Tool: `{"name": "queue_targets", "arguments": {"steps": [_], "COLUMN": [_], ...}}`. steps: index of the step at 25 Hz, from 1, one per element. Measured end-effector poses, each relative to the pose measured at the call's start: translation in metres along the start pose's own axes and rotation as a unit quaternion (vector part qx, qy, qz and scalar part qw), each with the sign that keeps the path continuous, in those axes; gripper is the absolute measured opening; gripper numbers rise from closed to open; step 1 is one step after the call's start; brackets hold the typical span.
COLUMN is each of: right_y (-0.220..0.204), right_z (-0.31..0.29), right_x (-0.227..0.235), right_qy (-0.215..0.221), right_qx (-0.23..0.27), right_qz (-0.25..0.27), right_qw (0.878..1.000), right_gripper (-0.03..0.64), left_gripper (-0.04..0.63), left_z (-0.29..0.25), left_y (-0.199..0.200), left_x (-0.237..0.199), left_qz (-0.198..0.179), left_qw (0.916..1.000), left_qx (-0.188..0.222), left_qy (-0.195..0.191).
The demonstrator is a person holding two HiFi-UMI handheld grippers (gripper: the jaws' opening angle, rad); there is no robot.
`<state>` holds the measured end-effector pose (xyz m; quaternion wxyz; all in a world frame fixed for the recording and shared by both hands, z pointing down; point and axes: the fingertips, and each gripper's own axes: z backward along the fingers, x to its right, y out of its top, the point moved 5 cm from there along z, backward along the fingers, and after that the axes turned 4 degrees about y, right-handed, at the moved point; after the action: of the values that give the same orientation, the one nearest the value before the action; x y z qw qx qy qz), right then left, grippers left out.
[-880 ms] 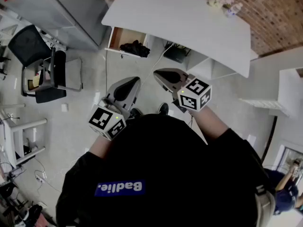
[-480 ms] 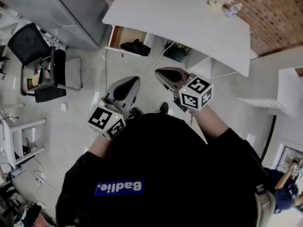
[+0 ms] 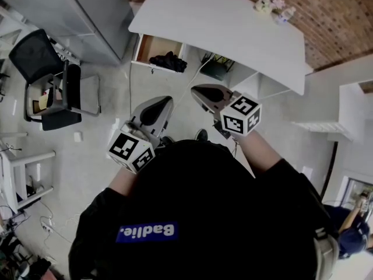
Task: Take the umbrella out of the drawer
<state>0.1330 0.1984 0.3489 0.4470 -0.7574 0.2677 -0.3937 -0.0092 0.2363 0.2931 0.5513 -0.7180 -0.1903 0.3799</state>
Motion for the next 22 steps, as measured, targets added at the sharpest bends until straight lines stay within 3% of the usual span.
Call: {"name": "queue_targets", "arguments": {"steps": [10, 15, 22], "right_y": [-0.002, 0.004, 0.021], "right_z": [-0.025, -0.043, -0.076], "right_x": [0.005, 0.034, 0.115], "right_qy": [-0.005, 0.026, 0.060], "right_qx": [-0.017, -0.038, -0.070], "right_qz": [-0.019, -0.018, -0.027], "right_qw": [1.000, 0.999, 0.995], "right_gripper": [0.029, 0.029, 0.031], "left_gripper": [-0.003, -0.003, -0.003], "left_z": [0.005, -0.019, -0.077], "left_y": [0.006, 0.013, 0.028], "left_x": [-0.026, -0.052, -0.094], "left_qz": [-0.001, 0.007, 0.019], "left_qw": [1.0000, 0.9997, 0.9966], "left_qx": [-0.005, 0.000, 0.002], "left_qy": [-0.008, 0.021, 0.080]}}
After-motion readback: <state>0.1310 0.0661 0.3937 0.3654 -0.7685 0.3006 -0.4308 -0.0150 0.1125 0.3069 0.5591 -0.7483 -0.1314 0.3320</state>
